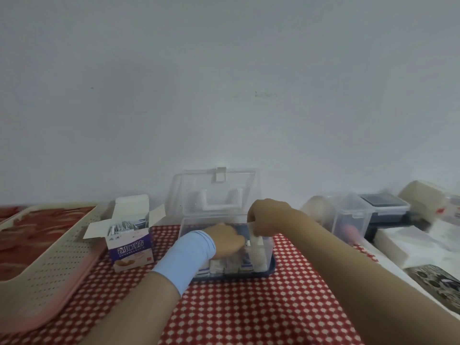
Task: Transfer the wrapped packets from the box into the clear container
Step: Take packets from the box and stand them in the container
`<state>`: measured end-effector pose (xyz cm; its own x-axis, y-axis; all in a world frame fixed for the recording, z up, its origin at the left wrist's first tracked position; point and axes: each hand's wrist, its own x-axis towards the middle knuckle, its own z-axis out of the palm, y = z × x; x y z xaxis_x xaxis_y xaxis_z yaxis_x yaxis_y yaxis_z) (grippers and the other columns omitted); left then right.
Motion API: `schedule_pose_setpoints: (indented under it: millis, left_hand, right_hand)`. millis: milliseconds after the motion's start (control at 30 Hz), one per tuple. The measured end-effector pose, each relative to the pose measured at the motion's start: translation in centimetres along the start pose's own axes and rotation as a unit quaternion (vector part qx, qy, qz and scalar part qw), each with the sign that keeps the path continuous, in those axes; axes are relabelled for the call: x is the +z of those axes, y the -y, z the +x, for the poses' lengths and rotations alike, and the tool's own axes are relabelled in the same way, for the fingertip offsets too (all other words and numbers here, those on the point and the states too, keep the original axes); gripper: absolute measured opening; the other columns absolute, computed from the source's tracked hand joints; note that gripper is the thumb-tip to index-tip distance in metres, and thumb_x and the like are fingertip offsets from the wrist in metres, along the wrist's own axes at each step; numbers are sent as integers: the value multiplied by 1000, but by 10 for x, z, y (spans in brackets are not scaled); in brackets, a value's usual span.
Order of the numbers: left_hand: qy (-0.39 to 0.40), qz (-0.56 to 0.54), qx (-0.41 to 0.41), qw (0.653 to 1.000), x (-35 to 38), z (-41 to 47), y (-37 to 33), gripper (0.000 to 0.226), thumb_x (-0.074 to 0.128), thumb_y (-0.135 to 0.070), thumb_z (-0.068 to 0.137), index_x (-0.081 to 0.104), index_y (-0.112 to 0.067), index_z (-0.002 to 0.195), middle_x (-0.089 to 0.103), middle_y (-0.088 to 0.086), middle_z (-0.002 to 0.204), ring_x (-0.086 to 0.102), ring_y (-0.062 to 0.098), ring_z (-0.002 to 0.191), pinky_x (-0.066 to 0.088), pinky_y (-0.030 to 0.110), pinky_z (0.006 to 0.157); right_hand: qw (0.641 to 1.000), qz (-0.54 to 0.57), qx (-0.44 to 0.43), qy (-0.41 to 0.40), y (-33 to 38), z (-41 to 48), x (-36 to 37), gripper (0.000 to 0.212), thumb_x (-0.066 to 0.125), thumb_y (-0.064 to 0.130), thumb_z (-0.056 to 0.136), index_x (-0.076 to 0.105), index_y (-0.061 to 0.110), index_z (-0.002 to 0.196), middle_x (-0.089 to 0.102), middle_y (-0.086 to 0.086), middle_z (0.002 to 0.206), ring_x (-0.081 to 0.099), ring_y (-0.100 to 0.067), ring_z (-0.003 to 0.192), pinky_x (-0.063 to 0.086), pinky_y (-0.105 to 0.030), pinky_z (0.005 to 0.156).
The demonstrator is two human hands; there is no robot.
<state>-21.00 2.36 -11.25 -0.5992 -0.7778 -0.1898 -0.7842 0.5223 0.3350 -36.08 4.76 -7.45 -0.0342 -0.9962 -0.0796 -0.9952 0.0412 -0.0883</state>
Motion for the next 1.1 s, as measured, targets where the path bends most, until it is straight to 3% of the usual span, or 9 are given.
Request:
schedule_pose_setpoints:
  millis: [167,300,400,567,633,733,867,933,1100]
  left_hand:
    - [-2,-11,-48,999,0,-1,-4,21,45,-6,100,56,4,115,63,23,111,61,37,103,49,41,92]
    - [-15,-16,-18,1000,-1,-4,-14,35,34,-20,104,61,0,114,63,18,116,60,31,103,48,37,95]
    - [-7,-27,14,1000,0,-3,-17,43,31,-31,100,67,-8,107,68,12,108,63,27,97,50,44,96]
    - [15,-49,26,998,3,4,-20,54,34,-51,77,73,-25,104,69,-1,115,63,20,102,48,42,99]
    - [54,-69,18,996,5,7,-21,59,38,-64,71,72,-34,109,67,-7,124,60,16,109,43,41,104]
    - [100,-40,17,994,7,13,-22,74,40,-76,60,67,-38,117,64,-7,126,58,17,112,42,42,105]
    - [118,-14,23,993,2,14,-28,42,46,-73,63,63,-36,74,63,-5,107,57,18,101,44,44,102]
    - [115,6,36,993,1,13,-29,38,46,-72,65,57,-36,68,63,-2,102,57,19,97,45,45,100]
    - [89,-6,55,994,-5,3,-24,56,44,-68,74,71,-26,100,66,-2,116,58,20,105,44,43,102]
  right_hand:
    - [999,-48,-8,12,2,3,9,25,63,20,92,69,14,116,70,-3,106,66,-22,95,54,-31,82]
    - [995,-92,-17,20,5,7,14,26,65,25,92,68,15,116,69,-3,104,65,-21,94,49,-30,78]
    - [988,-150,-19,12,7,10,16,19,63,25,94,67,16,109,62,1,89,59,-20,90,43,-35,89]
    - [978,-207,-12,9,6,9,16,15,62,29,94,64,19,105,59,2,89,57,-22,99,21,-58,115]
    - [976,-219,-2,1,6,8,17,4,58,23,95,59,19,94,55,4,78,57,-22,93,3,-68,116]
    - [980,-201,4,0,4,6,17,10,54,27,98,57,18,95,55,3,80,60,-22,100,-2,-72,115]
    - [994,-104,17,-21,-6,7,16,19,49,26,98,66,17,97,61,1,90,59,-24,97,8,-70,113]
    - [996,-88,18,-3,-10,7,16,29,45,28,99,71,21,110,66,1,102,58,-24,102,7,-70,113]
    - [987,-150,1,65,-5,7,12,33,40,18,102,65,19,124,61,2,107,51,-24,120,-3,-74,113]
